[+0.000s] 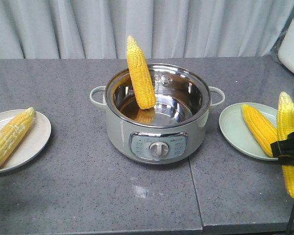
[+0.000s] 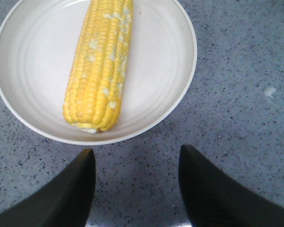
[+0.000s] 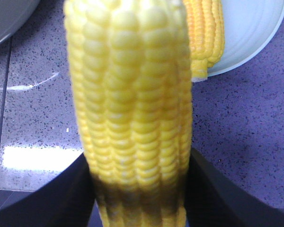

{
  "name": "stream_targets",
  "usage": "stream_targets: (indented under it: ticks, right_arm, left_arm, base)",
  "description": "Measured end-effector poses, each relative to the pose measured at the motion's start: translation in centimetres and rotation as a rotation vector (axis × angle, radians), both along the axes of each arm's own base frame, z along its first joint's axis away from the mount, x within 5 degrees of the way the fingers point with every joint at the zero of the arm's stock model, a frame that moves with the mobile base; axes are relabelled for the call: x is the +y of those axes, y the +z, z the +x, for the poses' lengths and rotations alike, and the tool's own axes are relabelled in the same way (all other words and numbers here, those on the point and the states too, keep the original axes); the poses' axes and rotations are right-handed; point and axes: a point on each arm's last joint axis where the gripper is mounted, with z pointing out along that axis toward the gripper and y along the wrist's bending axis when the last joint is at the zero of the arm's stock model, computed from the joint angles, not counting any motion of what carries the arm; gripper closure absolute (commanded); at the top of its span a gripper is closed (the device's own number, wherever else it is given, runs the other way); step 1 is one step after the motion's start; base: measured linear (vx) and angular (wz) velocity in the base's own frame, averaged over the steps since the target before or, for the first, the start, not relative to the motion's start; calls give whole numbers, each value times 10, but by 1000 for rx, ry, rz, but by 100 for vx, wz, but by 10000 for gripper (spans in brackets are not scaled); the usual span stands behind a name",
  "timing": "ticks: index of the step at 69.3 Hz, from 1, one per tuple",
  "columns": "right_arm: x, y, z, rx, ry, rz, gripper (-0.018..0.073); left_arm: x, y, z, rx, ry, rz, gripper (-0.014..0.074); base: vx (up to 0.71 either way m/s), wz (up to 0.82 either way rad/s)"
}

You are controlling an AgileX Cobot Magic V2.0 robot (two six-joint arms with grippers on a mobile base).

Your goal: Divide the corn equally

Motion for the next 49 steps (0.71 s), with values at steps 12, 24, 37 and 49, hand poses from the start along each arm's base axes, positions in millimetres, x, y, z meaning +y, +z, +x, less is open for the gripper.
stream_targets:
  ticks: [12,24,37,49]
  right_arm:
    - [0,0,0,0,0,0,314]
    - [0,0,0,0,0,0,314]
    - [0,0,0,1,0,0,314]
    - [0,0,0,1,0,0,314]
  left_arm:
    - [-1,-1,-1,12,0,-10,205]
    - [-2,19,6,2,-23,-10,205]
    - [-15,72,36,-70,-127,-59,205]
    - [-40,108,76,-133,-261,-107,204]
  base:
    - [0,0]
    - [0,0]
    - [0,0]
    - [0,0]
